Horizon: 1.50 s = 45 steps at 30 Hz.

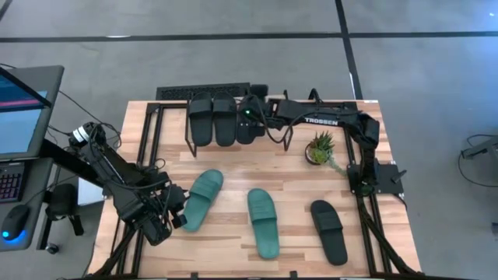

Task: Pick and place slides into the shelf
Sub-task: Put the black slide on the shelf

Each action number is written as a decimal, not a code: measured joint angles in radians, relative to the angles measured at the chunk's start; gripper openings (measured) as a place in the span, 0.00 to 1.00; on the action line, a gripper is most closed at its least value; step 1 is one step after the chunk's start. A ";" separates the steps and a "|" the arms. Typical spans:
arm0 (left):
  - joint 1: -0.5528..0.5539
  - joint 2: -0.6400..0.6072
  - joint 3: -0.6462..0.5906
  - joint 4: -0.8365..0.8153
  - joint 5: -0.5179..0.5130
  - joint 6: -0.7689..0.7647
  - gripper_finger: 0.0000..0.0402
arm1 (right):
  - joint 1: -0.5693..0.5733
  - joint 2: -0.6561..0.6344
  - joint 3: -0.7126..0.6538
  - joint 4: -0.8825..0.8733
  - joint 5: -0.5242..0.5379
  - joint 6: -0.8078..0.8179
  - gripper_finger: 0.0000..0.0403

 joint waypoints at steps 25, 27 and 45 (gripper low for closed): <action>0.000 0.000 0.000 0.024 0.001 -0.010 0.22 | 0.016 0.000 0.000 0.034 -0.015 -0.098 0.03; 0.000 0.000 0.000 0.024 0.002 -0.010 0.22 | 0.016 0.000 0.000 0.031 -0.016 -0.097 0.05; 0.000 0.000 0.000 0.026 0.002 -0.025 0.22 | 0.017 0.000 0.000 0.027 -0.067 -0.096 0.20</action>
